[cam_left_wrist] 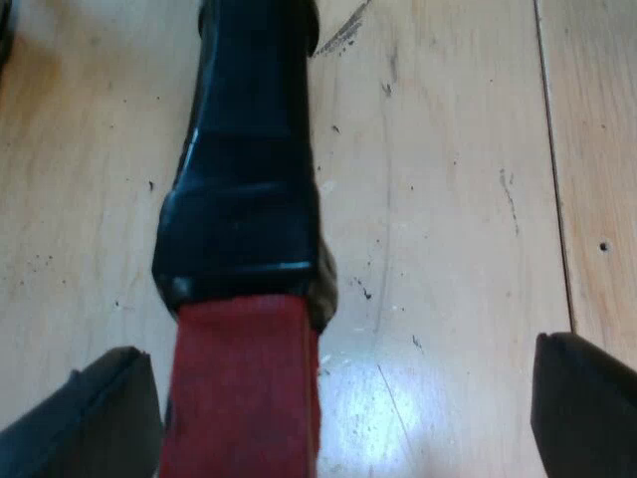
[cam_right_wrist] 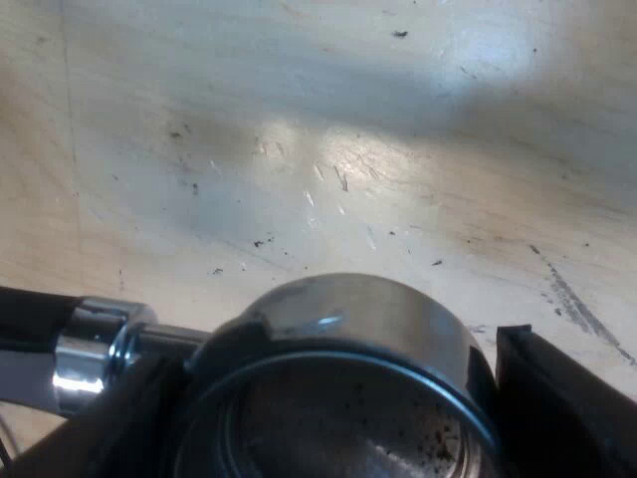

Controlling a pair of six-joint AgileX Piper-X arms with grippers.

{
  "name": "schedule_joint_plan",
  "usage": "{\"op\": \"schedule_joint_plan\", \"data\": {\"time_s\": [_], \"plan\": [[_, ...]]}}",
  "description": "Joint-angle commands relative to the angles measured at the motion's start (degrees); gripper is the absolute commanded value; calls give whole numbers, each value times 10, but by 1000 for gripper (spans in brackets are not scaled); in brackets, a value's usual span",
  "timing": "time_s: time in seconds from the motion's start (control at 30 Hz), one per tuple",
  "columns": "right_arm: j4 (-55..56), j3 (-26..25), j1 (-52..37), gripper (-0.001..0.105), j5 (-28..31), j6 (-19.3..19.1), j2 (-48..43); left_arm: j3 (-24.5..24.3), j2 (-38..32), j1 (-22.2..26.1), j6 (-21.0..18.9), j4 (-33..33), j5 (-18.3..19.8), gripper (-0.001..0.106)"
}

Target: Put the handle in the coffee machine

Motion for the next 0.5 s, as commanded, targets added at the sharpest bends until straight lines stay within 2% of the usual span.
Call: {"op": "schedule_joint_plan", "data": {"time_s": [0.03, 0.43, 0.5], "plan": [[-3, -12, 1, 0, -19, 0, -8, -1, -1, -3, 1, -22, -2, 76], [-3, -13, 1, 0, -28, 0, -8, -1, 24, -3, 14, -31, -6, 76], [-3, -13, 1, 0, -34, 0, -8, -1, 24, -3, 14, -32, -19, 69]]}}
